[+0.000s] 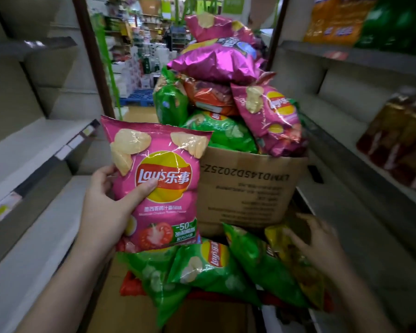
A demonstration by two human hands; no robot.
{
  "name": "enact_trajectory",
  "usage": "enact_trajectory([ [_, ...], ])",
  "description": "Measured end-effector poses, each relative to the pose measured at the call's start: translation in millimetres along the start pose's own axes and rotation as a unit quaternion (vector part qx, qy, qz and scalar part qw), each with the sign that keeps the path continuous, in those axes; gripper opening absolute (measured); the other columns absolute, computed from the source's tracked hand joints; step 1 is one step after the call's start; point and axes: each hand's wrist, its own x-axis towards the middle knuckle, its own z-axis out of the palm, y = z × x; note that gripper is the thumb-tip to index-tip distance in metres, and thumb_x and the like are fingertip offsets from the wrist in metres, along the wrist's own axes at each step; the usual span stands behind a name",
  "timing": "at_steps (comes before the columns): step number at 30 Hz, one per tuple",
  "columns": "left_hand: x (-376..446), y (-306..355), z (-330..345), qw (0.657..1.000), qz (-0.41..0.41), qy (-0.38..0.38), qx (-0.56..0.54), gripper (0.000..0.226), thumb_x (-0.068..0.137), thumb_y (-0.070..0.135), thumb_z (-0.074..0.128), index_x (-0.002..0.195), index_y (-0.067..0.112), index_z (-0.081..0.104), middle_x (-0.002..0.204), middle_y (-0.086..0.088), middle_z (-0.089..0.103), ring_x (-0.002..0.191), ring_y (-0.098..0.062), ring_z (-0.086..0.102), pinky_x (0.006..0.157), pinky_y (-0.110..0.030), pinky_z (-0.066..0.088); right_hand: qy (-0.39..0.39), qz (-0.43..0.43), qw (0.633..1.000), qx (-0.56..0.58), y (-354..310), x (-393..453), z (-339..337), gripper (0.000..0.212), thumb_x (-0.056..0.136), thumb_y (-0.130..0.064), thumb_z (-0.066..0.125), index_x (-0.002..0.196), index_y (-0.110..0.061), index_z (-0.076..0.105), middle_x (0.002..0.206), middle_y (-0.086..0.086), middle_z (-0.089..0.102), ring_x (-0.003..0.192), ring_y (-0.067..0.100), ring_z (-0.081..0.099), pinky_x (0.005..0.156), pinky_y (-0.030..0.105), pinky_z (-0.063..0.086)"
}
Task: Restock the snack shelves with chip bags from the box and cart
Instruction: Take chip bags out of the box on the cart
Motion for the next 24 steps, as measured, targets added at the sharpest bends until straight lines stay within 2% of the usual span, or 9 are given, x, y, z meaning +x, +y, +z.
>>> enact_trajectory([
  [3, -2.7, -2.1, 23.2, 0.999, 0.003, -0.035, -0.013, 0.066, 0.063, 0.036, 0.078, 0.121, 0.030, 0.047, 0.105, 0.013, 0.064, 0.082, -0.010, 0.071, 0.056, -0.023, 0.056, -0.096, 0.024, 0.995, 0.010, 29.2, 1.4, 10.1, 0.126, 0.048, -0.101, 0.039, 0.150, -0.029, 0.027, 0.151, 0.004, 0.037, 0.137, 0.024, 0.038, 0.108, 0.039, 0.038],
  [5, -2.7, -3.0, 34.5, 0.998, 0.005, -0.053, -0.015, 0.065, 0.064, 0.036, 0.078, 0.122, 0.031, 0.047, 0.107, 0.012, 0.064, 0.084, -0.012, 0.070, 0.055, -0.022, 0.056, -0.152, -0.002, 0.988, 0.040, 31.7, -3.8, 16.2, 0.110, 0.048, -0.097, 0.047, 0.140, -0.039, 0.030, 0.142, -0.003, 0.049, 0.127, 0.014, 0.048, 0.101, 0.027, 0.043],
  [7, -2.2, -3.2, 43.1, 0.997, 0.005, -0.070, -0.017, 0.067, 0.064, 0.035, 0.078, 0.124, 0.030, 0.047, 0.107, 0.011, 0.063, 0.084, -0.013, 0.070, 0.052, -0.020, 0.055, -0.157, -0.026, 0.986, 0.041, 33.6, -5.2, 19.9, 0.116, 0.043, -0.102, 0.041, 0.141, -0.040, 0.034, 0.135, -0.008, 0.056, 0.120, 0.012, 0.055, 0.096, 0.028, 0.048],
  [10, -0.6, -4.1, 49.9, 0.997, 0.005, -0.082, -0.012, 0.072, 0.063, 0.038, 0.078, 0.127, 0.029, 0.047, 0.111, 0.010, 0.063, 0.085, -0.014, 0.071, 0.054, -0.023, 0.057, -0.181, 0.004, 0.983, 0.023, 38.5, -2.4, 19.6, 0.127, 0.043, -0.102, 0.037, 0.148, -0.032, 0.034, 0.141, -0.005, 0.053, 0.123, 0.015, 0.054, 0.097, 0.029, 0.048],
  [14, 2.3, -5.2, 50.6, 0.996, 0.008, -0.090, -0.011, 0.068, 0.063, 0.037, 0.077, 0.124, 0.032, 0.047, 0.111, 0.008, 0.064, 0.087, -0.016, 0.071, 0.054, -0.023, 0.057, -0.155, -0.011, 0.987, 0.026, 30.2, -6.2, 15.8, 0.108, 0.058, -0.097, 0.037, 0.144, -0.031, 0.042, 0.145, -0.006, 0.047, 0.126, 0.012, 0.049, 0.103, 0.030, 0.044],
  [16, 3.6, -5.7, 49.1, 0.996, 0.013, -0.093, -0.003, 0.069, 0.062, 0.038, 0.077, 0.124, 0.032, 0.047, 0.113, 0.007, 0.064, 0.089, -0.017, 0.070, 0.055, -0.024, 0.058, -0.130, -0.027, 0.990, 0.053, 18.5, -12.6, 11.1, 0.102, 0.055, -0.101, 0.030, 0.136, -0.041, 0.044, 0.144, -0.010, 0.042, 0.129, 0.010, 0.043, 0.106, 0.031, 0.041],
  [18, 4.9, -6.9, 47.1, 0.996, 0.015, -0.090, 0.001, 0.069, 0.061, 0.038, 0.076, 0.123, 0.032, 0.047, 0.113, 0.007, 0.063, 0.091, -0.018, 0.070, 0.055, -0.024, 0.058, -0.167, -0.069, 0.980, 0.077, 1.1, -23.6, 7.7, 0.096, 0.048, -0.102, 0.038, 0.132, -0.056, 0.031, 0.145, -0.020, 0.030, 0.136, 0.005, 0.029, 0.113, 0.031, 0.031],
  [20, 5.5, -7.0, 45.1, 0.996, 0.017, -0.083, 0.002, 0.066, 0.061, 0.038, 0.076, 0.120, 0.034, 0.047, 0.112, 0.008, 0.063, 0.091, -0.017, 0.069, 0.054, -0.023, 0.058, -0.219, -0.124, 0.967, 0.034, -11.8, -33.2, 13.6, 0.110, 0.045, -0.099, 0.048, 0.140, -0.060, 0.009, 0.152, -0.026, 0.007, 0.143, 0.002, 0.006, 0.120, 0.038, 0.018],
  [24, 6.5, -7.4, 40.3, 0.997, 0.024, -0.074, 0.006, 0.063, 0.061, 0.037, 0.076, 0.118, 0.035, 0.048, 0.110, 0.011, 0.063, 0.091, -0.017, 0.069, 0.058, -0.027, 0.058, -0.205, -0.120, 0.970, -0.050, -1.1, -33.2, 47.1, 0.130, 0.039, -0.097, 0.049, 0.131, -0.059, -0.034, 0.146, -0.017, -0.046, 0.140, 0.014, -0.026, 0.120, 0.054, 0.003],
])
